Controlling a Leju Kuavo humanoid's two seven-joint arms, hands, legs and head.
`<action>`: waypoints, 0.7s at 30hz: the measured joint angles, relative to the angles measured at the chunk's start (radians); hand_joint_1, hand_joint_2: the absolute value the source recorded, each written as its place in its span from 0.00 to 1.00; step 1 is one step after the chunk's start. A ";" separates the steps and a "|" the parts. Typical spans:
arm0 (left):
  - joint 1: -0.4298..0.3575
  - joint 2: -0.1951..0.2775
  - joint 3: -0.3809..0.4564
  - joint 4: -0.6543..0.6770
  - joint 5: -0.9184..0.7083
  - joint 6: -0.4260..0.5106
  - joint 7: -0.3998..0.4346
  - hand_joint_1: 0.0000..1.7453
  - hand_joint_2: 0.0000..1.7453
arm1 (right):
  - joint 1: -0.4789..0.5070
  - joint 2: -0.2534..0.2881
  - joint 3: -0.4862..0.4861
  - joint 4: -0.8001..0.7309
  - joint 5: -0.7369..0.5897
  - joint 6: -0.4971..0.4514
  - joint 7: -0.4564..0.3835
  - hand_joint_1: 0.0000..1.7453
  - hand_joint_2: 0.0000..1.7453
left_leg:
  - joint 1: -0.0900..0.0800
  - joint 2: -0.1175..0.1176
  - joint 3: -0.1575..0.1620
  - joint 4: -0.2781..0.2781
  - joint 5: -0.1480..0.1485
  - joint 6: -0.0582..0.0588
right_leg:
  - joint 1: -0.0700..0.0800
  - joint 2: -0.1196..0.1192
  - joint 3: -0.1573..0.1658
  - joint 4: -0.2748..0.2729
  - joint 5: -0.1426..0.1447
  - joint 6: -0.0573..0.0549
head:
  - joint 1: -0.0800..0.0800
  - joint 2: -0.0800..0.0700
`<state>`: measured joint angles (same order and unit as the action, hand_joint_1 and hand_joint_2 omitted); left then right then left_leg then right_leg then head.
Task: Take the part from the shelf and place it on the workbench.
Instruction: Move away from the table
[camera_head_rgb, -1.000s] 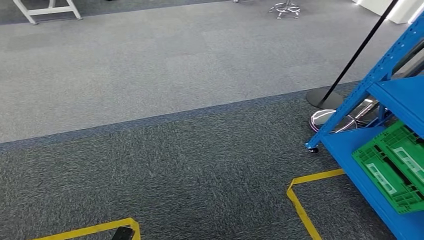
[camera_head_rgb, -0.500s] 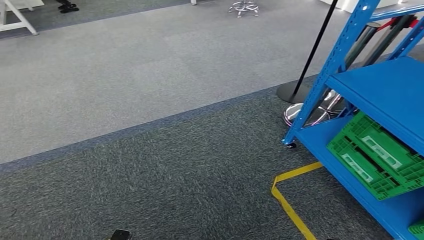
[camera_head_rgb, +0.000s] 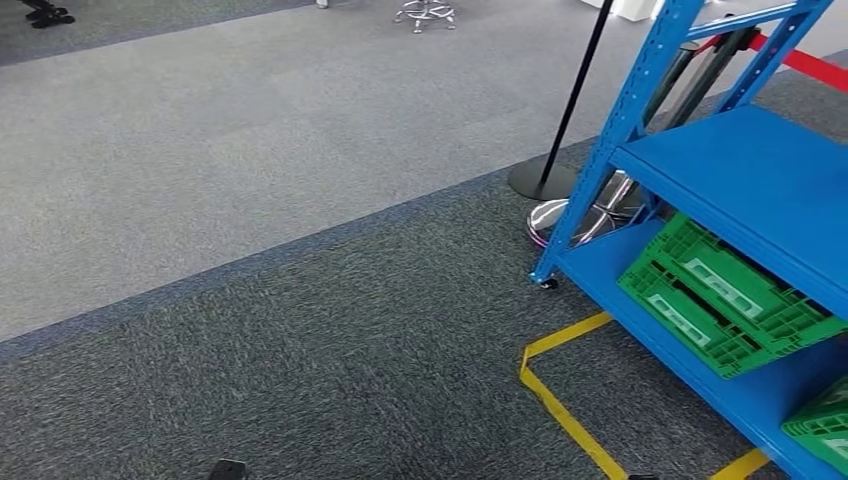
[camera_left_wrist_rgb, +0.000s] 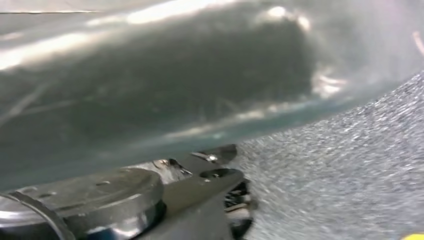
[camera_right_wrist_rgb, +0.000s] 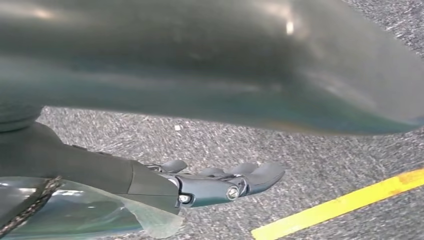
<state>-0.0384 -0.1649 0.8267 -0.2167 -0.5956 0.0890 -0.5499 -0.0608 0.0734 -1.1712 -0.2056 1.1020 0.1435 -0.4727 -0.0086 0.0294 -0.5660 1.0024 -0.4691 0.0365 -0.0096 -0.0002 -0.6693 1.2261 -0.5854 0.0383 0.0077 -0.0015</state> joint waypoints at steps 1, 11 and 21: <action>-0.001 0.000 0.007 0.000 0.007 -0.011 -0.004 0.00 0.00 | -0.001 0.002 0.001 0.000 0.002 0.000 -0.001 0.00 0.00 | 0.000 0.006 0.003 0.001 -0.004 -0.004 | -0.001 -0.014 0.033 -0.071 0.037 0.002 | 0.000 0.000; -0.005 0.005 0.040 0.000 -0.003 0.001 0.045 0.00 0.00 | -0.020 0.028 0.008 0.002 0.006 -0.011 0.010 0.00 0.00 | 0.004 -0.011 -0.055 0.183 -0.122 -0.048 | -0.001 0.001 0.108 -0.209 0.087 -0.047 | -0.008 0.000; -0.006 0.010 0.188 0.000 0.174 -0.174 0.027 0.00 0.00 | -0.017 0.054 0.007 0.003 -0.021 -0.032 -0.006 0.00 0.00 | 0.003 -0.077 0.015 0.010 -0.024 -0.024 | -0.002 0.084 0.099 -0.209 0.088 -0.026 | -0.007 0.000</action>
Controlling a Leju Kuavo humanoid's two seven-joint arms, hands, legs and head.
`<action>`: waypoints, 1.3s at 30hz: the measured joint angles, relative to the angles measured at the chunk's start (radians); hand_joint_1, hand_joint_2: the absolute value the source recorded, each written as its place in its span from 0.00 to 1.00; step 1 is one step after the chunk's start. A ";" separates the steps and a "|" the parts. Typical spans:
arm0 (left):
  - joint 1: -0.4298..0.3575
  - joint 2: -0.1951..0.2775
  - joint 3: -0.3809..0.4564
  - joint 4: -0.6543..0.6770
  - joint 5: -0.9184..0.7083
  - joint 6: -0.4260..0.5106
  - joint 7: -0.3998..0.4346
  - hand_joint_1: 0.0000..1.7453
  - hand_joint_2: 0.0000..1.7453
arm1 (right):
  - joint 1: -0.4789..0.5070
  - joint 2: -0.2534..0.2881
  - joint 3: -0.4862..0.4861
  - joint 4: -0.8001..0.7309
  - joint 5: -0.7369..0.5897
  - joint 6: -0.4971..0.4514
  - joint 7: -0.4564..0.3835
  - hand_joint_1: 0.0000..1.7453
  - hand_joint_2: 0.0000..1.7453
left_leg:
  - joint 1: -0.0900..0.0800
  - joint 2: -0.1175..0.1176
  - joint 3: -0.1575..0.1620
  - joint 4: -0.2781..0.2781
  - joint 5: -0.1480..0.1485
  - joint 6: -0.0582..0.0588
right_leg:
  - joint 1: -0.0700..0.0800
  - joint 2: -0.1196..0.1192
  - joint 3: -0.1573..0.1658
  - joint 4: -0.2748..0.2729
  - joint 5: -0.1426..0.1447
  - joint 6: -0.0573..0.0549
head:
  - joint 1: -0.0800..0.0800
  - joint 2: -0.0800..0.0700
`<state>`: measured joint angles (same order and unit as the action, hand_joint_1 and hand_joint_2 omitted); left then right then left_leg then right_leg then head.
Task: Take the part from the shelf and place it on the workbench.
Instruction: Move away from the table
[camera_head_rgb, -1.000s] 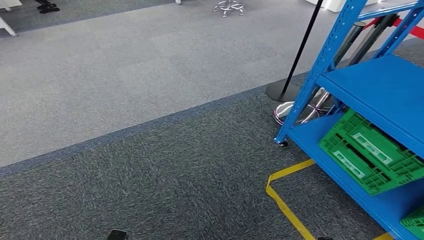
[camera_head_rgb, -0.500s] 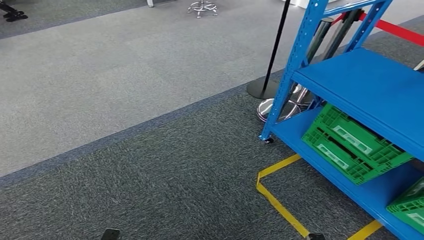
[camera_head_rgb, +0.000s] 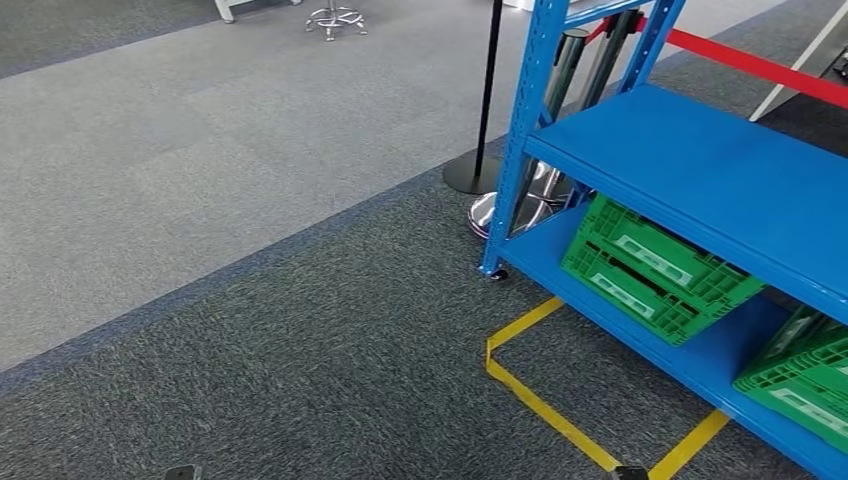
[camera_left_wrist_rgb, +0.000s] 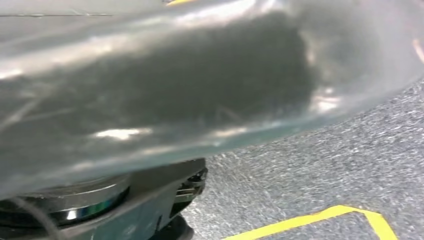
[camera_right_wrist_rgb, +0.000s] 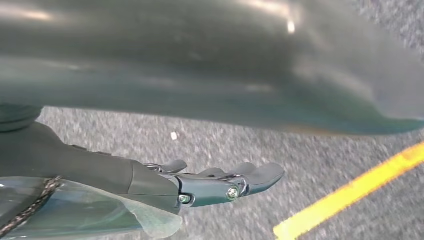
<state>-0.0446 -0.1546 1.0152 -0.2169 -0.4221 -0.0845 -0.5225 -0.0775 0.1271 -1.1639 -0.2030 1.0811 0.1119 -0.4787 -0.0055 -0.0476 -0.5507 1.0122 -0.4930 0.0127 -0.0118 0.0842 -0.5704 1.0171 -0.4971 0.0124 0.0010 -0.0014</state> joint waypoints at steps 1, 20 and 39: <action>-0.002 0.000 0.004 0.000 -0.008 0.000 -0.004 0.00 0.00 | 0.003 0.001 0.000 0.000 -0.002 0.001 -0.003 0.00 0.00 | 0.001 0.007 0.003 -0.006 0.002 0.003 | -0.002 0.002 -0.003 -0.001 -0.001 0.007 | 0.000 0.000; -0.011 0.003 0.005 -0.001 -0.110 0.070 -0.023 0.00 0.00 | 0.005 0.004 -0.001 0.000 0.000 0.007 -0.003 0.00 0.00 | 0.001 0.080 0.035 0.102 -0.116 -0.033 | 0.003 -0.094 0.024 -0.010 -0.010 -0.032 | -0.006 0.000; 0.003 0.019 -0.012 0.000 -0.176 0.144 0.030 0.00 0.00 | -0.003 0.010 0.000 0.002 0.008 0.009 0.008 0.00 0.00 | 0.005 0.061 0.044 -0.016 -0.021 0.025 | 0.001 -0.075 -0.108 0.251 -0.141 0.029 | -0.004 0.000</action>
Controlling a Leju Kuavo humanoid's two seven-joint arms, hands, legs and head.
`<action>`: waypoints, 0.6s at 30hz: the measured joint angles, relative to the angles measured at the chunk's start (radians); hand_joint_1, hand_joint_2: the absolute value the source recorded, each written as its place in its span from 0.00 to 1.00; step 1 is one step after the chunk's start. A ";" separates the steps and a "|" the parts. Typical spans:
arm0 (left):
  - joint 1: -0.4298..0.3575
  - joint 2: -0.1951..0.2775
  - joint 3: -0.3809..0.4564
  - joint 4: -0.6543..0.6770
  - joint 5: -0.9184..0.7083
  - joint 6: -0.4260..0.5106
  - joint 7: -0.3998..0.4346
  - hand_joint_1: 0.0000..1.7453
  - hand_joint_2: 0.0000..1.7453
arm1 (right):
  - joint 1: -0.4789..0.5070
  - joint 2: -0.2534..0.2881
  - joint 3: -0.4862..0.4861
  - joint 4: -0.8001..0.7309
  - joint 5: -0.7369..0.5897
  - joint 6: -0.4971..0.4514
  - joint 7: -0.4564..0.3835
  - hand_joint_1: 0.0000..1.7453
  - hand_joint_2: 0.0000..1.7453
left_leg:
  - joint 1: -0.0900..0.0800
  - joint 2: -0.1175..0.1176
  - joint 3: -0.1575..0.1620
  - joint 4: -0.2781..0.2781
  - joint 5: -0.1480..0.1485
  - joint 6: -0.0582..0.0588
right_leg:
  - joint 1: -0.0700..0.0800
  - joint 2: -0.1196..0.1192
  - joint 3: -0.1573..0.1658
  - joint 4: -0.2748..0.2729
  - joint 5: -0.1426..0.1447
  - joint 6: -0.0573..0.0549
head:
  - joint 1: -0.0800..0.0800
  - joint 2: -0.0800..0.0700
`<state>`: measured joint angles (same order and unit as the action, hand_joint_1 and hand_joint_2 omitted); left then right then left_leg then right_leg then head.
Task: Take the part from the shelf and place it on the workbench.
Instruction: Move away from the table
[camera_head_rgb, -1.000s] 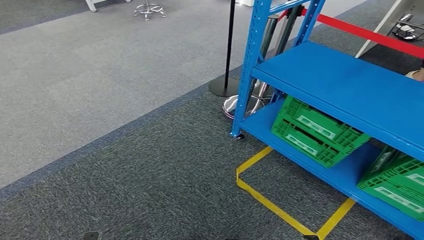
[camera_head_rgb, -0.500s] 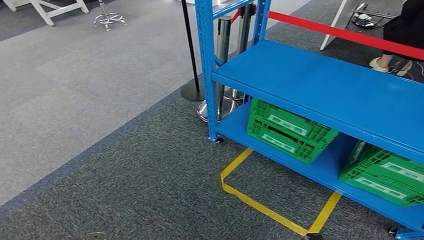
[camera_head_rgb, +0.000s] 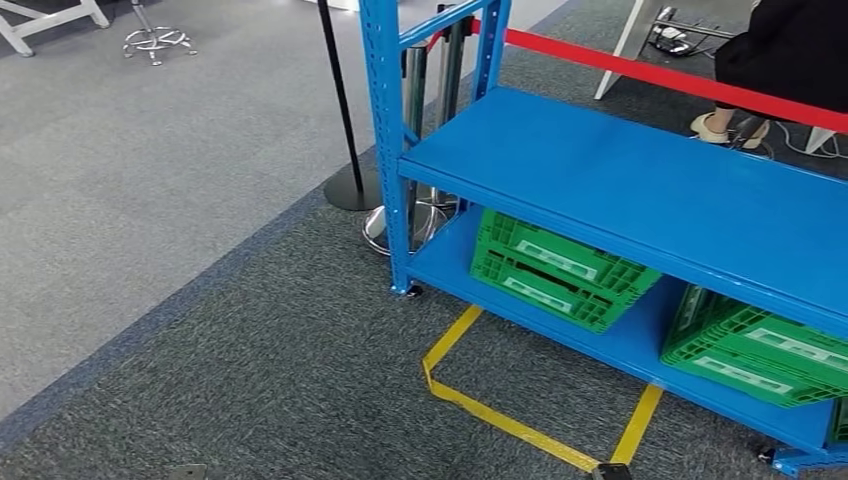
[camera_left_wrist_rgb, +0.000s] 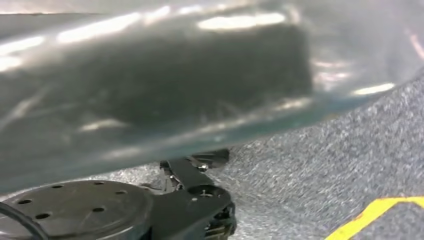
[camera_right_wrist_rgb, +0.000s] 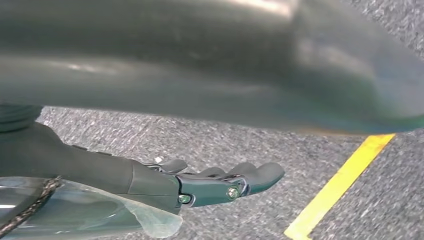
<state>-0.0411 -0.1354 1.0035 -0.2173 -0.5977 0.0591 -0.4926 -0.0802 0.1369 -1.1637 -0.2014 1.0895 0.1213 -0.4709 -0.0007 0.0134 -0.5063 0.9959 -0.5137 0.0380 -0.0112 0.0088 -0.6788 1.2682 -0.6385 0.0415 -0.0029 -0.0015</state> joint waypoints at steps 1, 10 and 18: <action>0.000 0.000 -0.003 0.000 -0.003 0.000 0.000 0.00 0.00 | 0.002 0.000 0.000 0.000 0.000 0.000 0.001 0.00 0.00 | 0.000 0.006 0.013 0.000 -0.009 -0.001 | 0.000 -0.004 -0.004 -0.032 0.031 0.001 | 0.000 0.000; -0.003 0.003 -0.008 0.000 -0.016 -0.010 0.016 0.00 0.00 | -0.003 0.001 0.000 0.000 0.000 0.003 0.004 0.00 0.00 | -0.001 0.024 0.061 0.049 -0.084 -0.047 | 0.004 -0.029 0.064 -0.228 0.174 -0.049 | -0.006 0.000; 0.004 0.003 -0.021 0.001 -0.055 -0.035 0.002 0.00 0.00 | 0.000 0.001 0.000 0.000 -0.010 0.003 0.004 0.00 0.00 | 0.004 -0.018 -0.069 0.145 -0.057 -0.046 | 0.003 0.040 0.083 -0.232 0.162 -0.056 | -0.007 0.000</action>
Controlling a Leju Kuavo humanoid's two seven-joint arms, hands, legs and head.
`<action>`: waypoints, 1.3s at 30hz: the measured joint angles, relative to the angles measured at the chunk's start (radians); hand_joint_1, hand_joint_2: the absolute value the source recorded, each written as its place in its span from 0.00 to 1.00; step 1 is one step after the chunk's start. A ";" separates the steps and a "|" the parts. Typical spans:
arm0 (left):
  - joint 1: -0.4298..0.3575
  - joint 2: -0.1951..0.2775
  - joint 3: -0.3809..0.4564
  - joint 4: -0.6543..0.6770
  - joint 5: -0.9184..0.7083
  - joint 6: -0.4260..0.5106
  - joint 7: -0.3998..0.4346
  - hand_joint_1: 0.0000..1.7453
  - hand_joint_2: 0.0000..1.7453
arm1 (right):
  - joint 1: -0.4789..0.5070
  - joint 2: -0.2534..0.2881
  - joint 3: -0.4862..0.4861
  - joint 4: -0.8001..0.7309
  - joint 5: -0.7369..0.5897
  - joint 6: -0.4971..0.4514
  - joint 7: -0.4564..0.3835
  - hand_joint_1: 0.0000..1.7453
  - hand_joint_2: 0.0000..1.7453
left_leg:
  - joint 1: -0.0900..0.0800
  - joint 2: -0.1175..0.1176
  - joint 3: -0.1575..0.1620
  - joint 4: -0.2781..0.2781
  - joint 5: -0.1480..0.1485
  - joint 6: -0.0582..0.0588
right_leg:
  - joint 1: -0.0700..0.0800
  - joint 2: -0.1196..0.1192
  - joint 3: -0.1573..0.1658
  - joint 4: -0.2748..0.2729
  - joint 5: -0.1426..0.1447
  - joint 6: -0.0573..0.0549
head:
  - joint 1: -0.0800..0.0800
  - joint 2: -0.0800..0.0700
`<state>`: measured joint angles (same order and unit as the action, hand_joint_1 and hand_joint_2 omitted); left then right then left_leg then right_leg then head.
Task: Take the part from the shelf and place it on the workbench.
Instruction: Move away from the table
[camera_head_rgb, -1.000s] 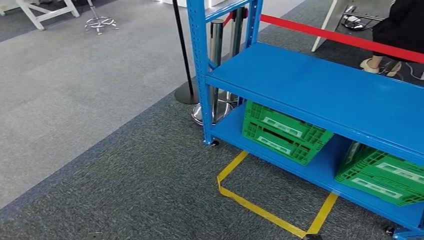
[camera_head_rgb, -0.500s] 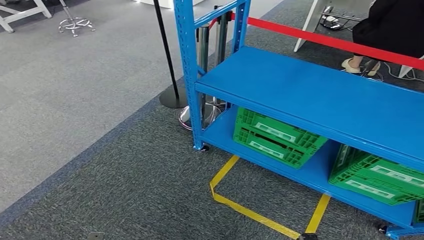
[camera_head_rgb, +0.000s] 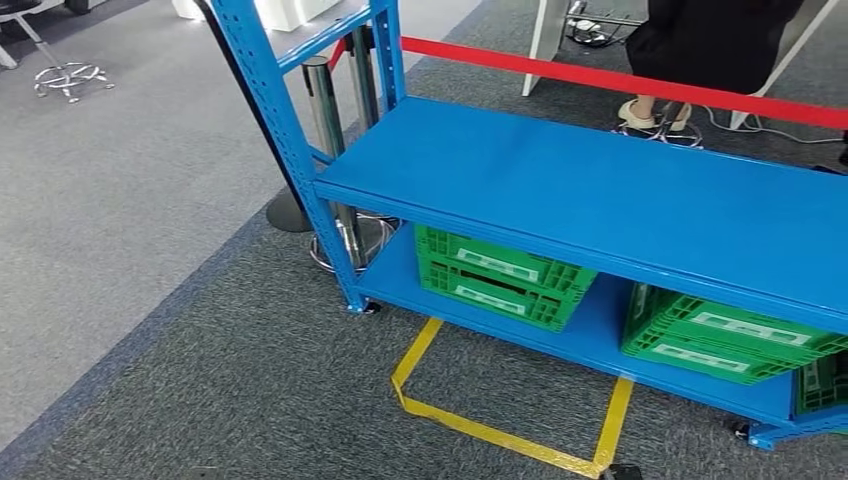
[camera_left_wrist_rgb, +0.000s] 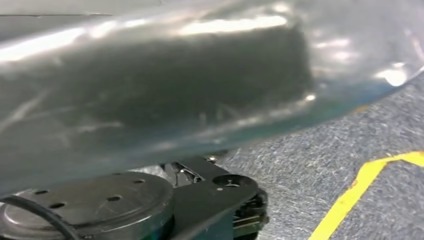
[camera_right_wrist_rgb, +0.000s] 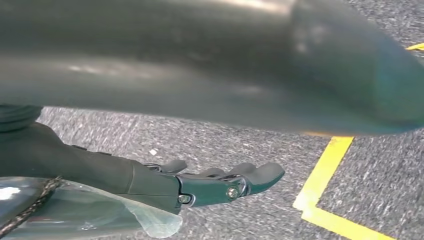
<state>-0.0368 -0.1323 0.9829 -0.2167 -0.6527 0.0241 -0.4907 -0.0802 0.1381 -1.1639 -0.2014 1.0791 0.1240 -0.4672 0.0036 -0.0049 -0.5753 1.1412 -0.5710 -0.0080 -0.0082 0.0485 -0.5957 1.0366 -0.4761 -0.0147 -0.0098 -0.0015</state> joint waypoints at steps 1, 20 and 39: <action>0.000 0.000 -0.003 0.000 -0.005 -0.004 -0.003 0.00 0.00 | 0.001 0.000 0.000 0.000 -0.001 0.000 -0.001 0.00 0.00 | -0.002 -0.012 0.013 -0.054 0.024 0.006 | 0.000 0.008 0.001 0.000 0.000 0.003 | 0.000 0.000; -0.001 -0.003 -0.027 0.000 -0.021 -0.016 -0.017 0.00 0.00 | 0.004 -0.002 0.000 0.000 -0.001 -0.003 -0.003 0.00 0.00 | -0.011 0.068 0.040 -0.128 0.058 0.015 | 0.005 -0.083 0.041 -0.023 -0.040 0.026 | 0.012 0.000; 0.007 0.012 -0.027 0.000 -0.029 -0.022 -0.018 0.00 0.00 | 0.001 0.000 0.000 0.000 0.003 0.012 0.000 0.00 0.00 | 0.000 -0.006 0.031 -0.136 0.076 0.050 | -0.006 -0.023 0.083 0.084 -0.110 0.050 | 0.012 0.000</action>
<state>-0.0298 -0.1204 0.9554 -0.2167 -0.6815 0.0021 -0.5082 -0.0789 0.1385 -1.1638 -0.2014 1.0819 0.1364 -0.4667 0.0036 -0.0112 -0.5447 1.0055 -0.4951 0.0423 -0.0140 0.0255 -0.5129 1.1206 -0.5865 0.0353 0.0020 -0.0014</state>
